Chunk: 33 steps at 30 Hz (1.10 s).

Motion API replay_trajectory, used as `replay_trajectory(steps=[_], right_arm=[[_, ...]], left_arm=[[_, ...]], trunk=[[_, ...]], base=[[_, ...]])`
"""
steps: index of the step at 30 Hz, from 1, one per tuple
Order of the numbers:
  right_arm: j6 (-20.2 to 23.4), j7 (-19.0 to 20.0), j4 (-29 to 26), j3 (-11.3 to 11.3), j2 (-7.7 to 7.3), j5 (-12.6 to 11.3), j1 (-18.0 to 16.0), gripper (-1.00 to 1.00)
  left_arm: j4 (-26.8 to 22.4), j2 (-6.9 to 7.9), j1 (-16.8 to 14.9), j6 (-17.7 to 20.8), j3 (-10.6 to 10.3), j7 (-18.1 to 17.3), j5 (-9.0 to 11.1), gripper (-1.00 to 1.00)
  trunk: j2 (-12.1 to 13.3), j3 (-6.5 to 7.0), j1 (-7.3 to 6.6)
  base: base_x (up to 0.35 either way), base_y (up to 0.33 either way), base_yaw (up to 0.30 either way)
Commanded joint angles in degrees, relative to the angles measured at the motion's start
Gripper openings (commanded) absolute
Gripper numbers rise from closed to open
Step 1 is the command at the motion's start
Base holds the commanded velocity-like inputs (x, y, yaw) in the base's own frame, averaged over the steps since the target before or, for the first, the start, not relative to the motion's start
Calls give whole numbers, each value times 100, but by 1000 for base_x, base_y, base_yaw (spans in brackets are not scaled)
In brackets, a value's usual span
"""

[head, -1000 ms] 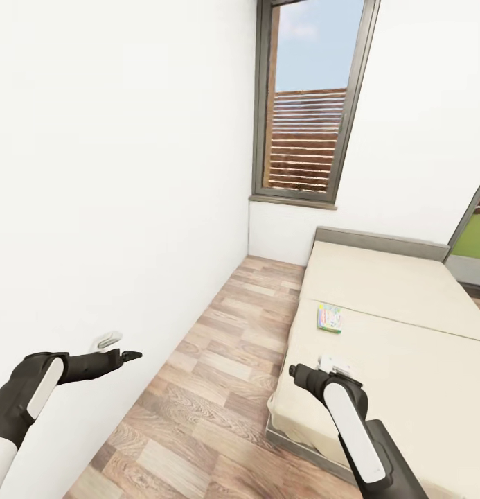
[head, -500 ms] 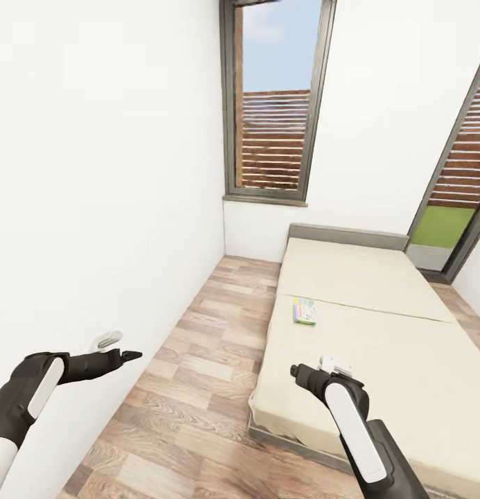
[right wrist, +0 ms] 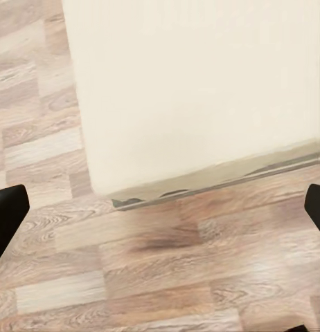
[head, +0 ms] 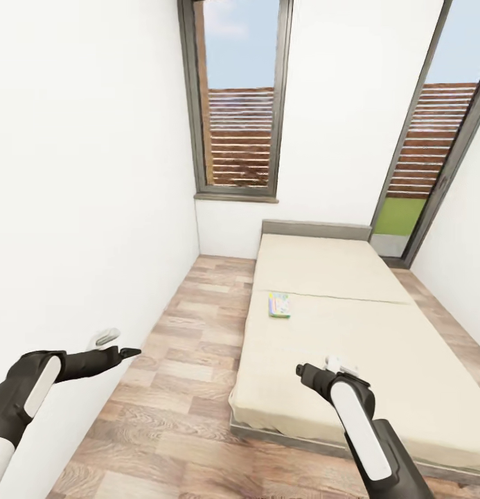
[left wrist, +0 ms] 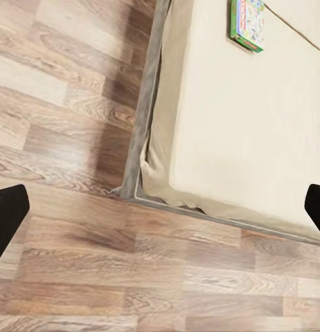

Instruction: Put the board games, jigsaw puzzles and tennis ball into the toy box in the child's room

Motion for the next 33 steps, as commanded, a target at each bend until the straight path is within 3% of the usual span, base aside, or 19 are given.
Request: replay_trajectory(steps=[1, 5, 9, 33], right_arm=[[11, -59, -5, -41, 0, -56, -6, 100], [12, -58, 2, -241, -5, -67, -1, 100], [1, -57, 0, -302, -10, -64, 14, 100], [-296, 59, -62, -331, -9, -65, 75, 100]], left_arm=[[-6, 3, -3, 36, 24, -32, -5, 100], [-15, 11, -3, 63, 63, -60, -1, 100], [-17, 12, -3, 77, 73, -67, 0, 100], [-18, 5, -3, 66, 76, -67, 0, 100]], trunk=[[-13, -17, 4], [-13, -33, 4], [-13, -49, 4], [-13, -51, 4]], base=[[0, 0, -267], [0, 0, -267], [0, 0, -262], [0, 0, -35]])
